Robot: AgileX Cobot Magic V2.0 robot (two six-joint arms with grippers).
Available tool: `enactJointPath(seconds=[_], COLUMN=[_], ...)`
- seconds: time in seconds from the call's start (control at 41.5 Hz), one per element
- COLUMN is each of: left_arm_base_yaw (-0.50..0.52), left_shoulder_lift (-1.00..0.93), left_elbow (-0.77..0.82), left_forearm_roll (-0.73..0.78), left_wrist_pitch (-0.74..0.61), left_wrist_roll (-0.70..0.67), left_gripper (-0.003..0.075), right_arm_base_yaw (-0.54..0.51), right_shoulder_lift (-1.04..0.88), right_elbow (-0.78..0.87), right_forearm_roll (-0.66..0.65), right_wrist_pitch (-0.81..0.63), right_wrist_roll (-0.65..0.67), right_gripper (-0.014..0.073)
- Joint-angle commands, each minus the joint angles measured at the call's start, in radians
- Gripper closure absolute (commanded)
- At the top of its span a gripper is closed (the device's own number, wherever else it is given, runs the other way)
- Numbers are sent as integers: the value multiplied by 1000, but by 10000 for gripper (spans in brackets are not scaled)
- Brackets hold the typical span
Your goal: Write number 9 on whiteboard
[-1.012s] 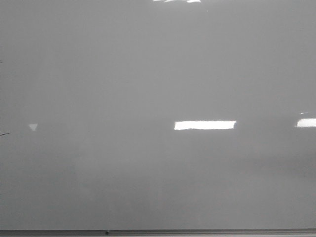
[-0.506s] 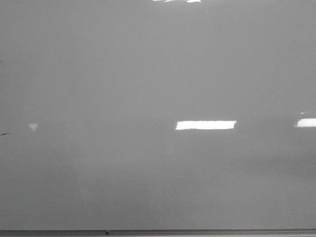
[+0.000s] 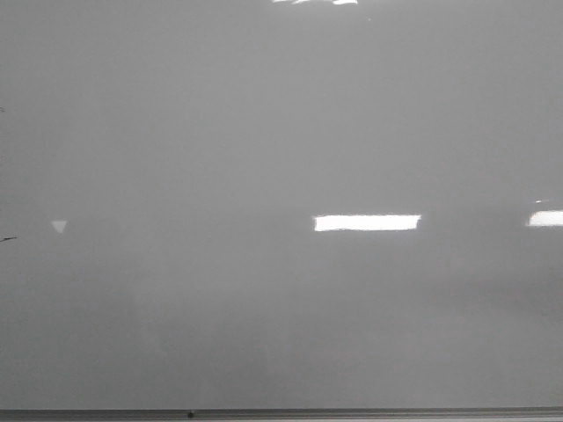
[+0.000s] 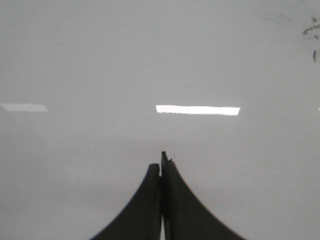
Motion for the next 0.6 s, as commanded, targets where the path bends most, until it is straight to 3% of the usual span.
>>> enactJointPath(seconds=[0.0, 0.217, 0.386, 0.482, 0.578], left_arm_base_yaw=[-3, -3, -3, -3, -3], left_shoulder_lift=[-18, -18, -18, -13, 22], left_elbow=[2, 2, -28, -108, -218], left_forearm_roll=[1, 1, -45, -41, 31], left_wrist_pitch=[-87, -148, -339, -308, -175], left_wrist_roll=[-12, -12, -12, -12, -12], left_gripper=[739, 739, 739, 739, 739], right_arm_base_yaw=[-4, -4, -4, -4, -4], right_shoulder_lift=[-20, -20, -20, -20, 2], right_elbow=[-3, -5, -47, -136, -245], right_forearm_roll=[-10, -10, -10, -10, -10], right_wrist_pitch=[-85, -109, -142, -88, 26], right_wrist_roll=[-3, -3, -3, -3, -3], right_gripper=[661, 661, 661, 661, 661])
